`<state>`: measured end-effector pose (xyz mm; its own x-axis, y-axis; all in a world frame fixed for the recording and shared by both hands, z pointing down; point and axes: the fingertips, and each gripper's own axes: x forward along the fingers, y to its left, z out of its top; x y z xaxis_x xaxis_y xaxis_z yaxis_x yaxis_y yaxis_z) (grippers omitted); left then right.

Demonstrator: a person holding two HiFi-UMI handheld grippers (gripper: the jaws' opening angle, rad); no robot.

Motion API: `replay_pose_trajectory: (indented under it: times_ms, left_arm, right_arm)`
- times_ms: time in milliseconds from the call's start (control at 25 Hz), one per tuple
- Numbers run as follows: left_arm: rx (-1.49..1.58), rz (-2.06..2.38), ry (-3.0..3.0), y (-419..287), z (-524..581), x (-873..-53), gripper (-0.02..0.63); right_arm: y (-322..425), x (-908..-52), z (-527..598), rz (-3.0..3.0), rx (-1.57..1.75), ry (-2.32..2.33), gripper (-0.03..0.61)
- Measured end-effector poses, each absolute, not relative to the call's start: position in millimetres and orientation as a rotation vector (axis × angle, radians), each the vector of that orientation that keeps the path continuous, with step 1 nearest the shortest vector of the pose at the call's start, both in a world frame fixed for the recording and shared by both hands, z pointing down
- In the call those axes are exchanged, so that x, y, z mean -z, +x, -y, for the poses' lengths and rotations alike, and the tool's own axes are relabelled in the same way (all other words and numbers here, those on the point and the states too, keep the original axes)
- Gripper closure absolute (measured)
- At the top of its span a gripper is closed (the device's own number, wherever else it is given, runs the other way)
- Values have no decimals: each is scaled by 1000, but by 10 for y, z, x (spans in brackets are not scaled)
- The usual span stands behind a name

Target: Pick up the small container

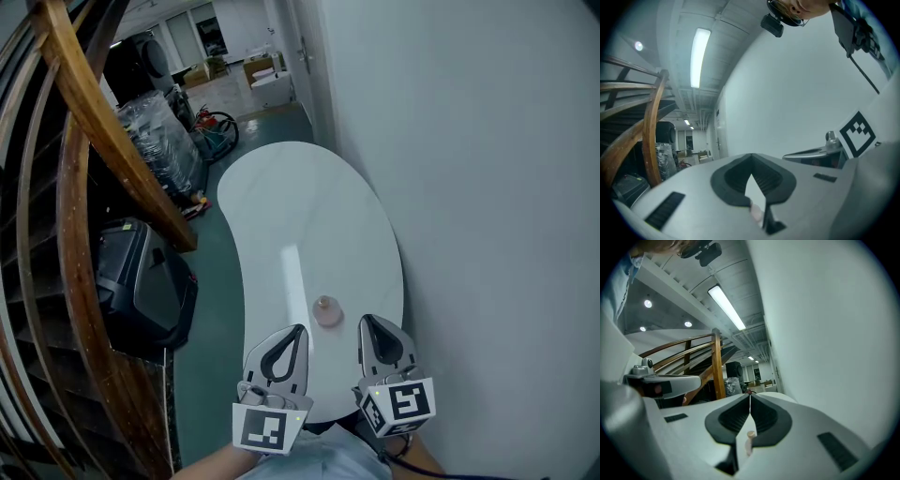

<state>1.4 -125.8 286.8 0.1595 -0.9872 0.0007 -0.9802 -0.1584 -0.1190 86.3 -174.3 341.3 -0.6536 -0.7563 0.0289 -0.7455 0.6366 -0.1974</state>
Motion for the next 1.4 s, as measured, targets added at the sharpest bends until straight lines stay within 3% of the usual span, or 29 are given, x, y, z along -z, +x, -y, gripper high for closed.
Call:
replay_pose_trajectory:
  times_ms: [560,1280,1360,1400]
  left_arm:
    - [144,-2164,-2235,-324,1436,-3068,614]
    - [285,-2231,-2491,-843,1755,-3763,614]
    - [319,-2230,-2517,-862,1747,-3856,614]
    - [335,-2230,-2528,-872,1742,-3899,614]
  right_arm:
    - [514,-3715,2116,-2893,359,-1153,575]
    - [129,-4331,2193,-2982,290,-1373,575]
    - [89,-4353,2204,-2956,305,-1371,536]
    - [66,-4367,2210,-2949,316,-1370,457]
